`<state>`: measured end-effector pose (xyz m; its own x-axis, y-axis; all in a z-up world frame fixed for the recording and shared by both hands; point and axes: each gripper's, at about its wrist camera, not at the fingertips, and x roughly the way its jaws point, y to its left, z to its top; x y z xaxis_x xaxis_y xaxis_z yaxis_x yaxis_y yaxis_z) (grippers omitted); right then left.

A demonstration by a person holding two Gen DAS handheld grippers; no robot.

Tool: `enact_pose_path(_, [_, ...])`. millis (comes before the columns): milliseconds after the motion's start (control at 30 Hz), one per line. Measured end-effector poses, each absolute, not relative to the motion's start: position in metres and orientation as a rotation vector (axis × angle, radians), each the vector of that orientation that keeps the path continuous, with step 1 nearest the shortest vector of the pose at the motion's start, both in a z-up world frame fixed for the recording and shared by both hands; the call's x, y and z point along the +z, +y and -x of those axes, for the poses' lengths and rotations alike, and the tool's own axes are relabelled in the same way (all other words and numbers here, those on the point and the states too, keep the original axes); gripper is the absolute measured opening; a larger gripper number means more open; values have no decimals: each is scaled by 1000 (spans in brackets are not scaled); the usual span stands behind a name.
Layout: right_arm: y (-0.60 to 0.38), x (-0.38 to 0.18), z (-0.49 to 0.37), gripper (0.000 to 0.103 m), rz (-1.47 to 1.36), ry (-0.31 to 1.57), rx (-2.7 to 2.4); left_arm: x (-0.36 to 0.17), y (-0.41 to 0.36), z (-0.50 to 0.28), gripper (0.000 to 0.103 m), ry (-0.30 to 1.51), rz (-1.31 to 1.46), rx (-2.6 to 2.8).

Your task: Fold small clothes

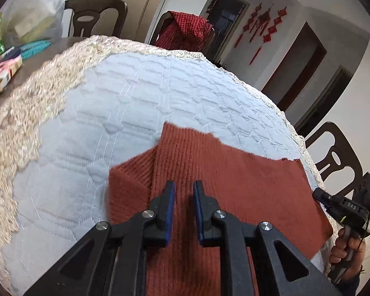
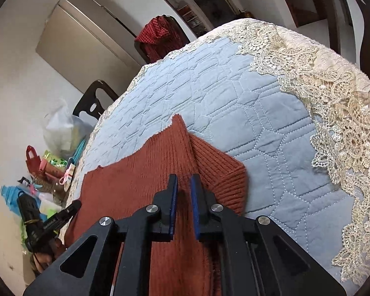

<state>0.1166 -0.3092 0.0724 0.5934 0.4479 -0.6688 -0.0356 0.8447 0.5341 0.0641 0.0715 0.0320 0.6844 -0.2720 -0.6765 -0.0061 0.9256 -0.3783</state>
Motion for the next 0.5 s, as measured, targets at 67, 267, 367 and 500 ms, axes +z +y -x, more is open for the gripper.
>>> enact_pose_path(67, [-302,83,-119,12,-478,877,303,43,66,-69,17,782,345,-161])
enact_pose_path(267, [-278,91,-153,12,-438,880,332,49,55,-109,17,788,302,-124])
enact_pose_path(367, [-281,77,-172,12,-465,917,285,35,60,-122,17,821,305,-72])
enact_pose_path(500, [-300,60,-179,7,-559,921,248,20,71,-120,18,832,384,-78])
